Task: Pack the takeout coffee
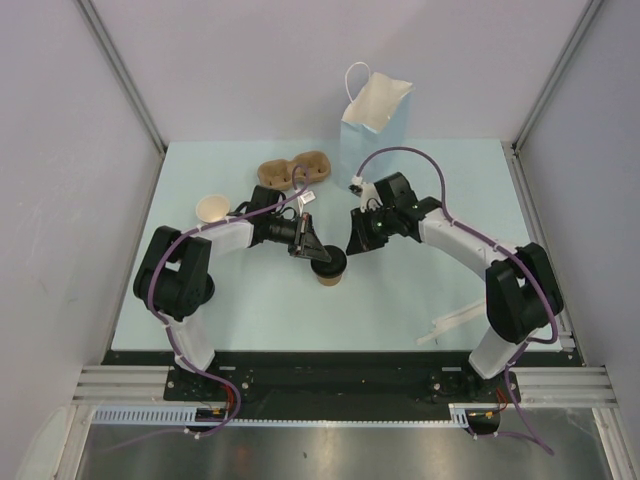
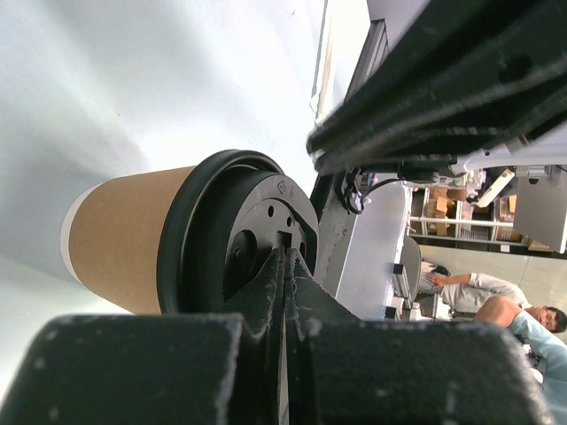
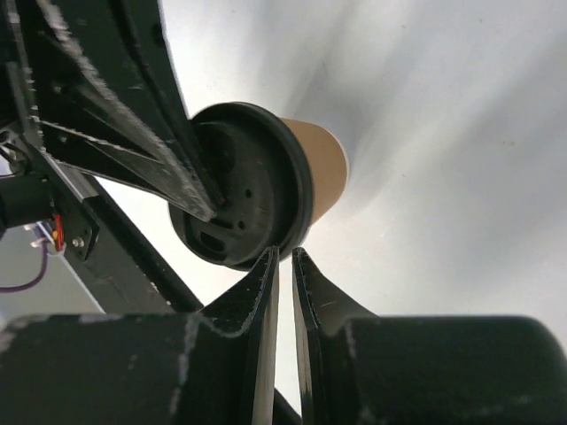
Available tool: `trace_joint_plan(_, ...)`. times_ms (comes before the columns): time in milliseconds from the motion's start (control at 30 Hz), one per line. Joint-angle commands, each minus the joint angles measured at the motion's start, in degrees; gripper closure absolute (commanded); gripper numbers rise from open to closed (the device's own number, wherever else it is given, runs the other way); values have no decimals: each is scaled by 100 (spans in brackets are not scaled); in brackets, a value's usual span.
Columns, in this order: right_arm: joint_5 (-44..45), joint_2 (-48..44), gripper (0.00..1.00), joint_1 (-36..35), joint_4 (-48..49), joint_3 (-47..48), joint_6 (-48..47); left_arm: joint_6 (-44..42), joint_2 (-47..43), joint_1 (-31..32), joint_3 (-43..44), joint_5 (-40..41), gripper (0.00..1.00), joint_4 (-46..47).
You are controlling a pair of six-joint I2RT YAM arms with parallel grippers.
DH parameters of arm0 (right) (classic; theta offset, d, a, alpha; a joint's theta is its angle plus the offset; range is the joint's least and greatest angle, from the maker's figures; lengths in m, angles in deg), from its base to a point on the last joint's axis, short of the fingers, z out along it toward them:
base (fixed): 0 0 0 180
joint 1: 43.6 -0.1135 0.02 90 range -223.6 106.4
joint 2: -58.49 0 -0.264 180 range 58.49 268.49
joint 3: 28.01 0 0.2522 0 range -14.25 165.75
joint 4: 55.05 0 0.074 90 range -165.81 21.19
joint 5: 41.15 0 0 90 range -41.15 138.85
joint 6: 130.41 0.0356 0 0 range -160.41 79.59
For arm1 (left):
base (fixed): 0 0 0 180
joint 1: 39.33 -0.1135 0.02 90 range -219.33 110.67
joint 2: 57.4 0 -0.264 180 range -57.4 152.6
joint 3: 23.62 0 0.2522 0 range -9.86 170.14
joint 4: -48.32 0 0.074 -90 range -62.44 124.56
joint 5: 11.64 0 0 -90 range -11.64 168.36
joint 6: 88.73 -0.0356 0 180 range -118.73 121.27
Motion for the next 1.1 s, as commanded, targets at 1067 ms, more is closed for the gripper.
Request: trace_joint_plan(1067, 1174, 360, 95, -727, -475, 561, -530, -756, 426, 71, -242, 1508, 100, -605)
